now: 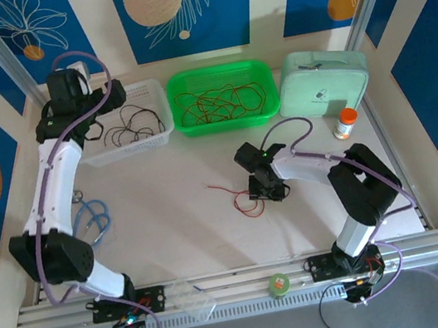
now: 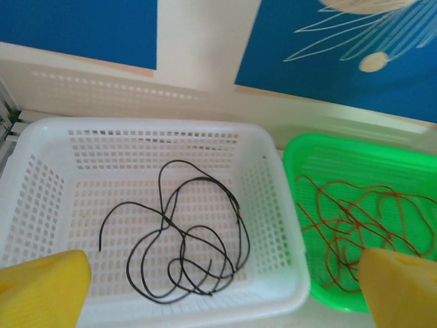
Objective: Untangle the cables
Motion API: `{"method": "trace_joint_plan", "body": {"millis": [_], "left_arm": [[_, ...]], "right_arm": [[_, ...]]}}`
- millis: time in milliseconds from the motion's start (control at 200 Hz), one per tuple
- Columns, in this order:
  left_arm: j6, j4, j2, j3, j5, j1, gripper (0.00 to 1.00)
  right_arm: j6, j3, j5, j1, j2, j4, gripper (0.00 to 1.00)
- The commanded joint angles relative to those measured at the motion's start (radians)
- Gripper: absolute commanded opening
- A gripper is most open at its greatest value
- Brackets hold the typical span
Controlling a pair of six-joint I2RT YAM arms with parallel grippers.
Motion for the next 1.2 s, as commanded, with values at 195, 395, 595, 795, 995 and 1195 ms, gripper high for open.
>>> {"method": "trace_joint_plan", "body": {"millis": [195, 395, 595, 795, 995, 1195], "left_arm": [[-0.038, -0.159, -0.315, -0.233, 0.051, -0.033, 1.0], [-0.053, -0.223, -0.437, -0.337, 0.078, -0.037, 1.0], [-0.064, -0.267, -0.5, -0.397, 0.093, -0.038, 1.0], [-0.074, -0.284, -0.543, -0.442, 0.11, -0.038, 1.0], [-0.069, -0.323, -0.586, -0.486, 0.109, -0.04, 0.98], [-0.113, -0.295, -0.639, -0.584, 0.162, -0.041, 0.95]], "right_arm": [[0.01, -0.037, -0.052, -0.007, 0.022, 0.046, 0.39], [0.006, -0.079, -0.105, -0.031, 0.057, 0.108, 0.19], [0.003, -0.084, -0.115, -0.021, 0.076, 0.121, 0.05], [-0.019, -0.075, -0.104, -0.013, 0.013, 0.09, 0.0], [-0.074, 0.01, -0.04, -0.007, -0.184, -0.046, 0.0], [-0.154, 0.166, -0.023, -0.027, -0.368, -0.162, 0.0]]}}
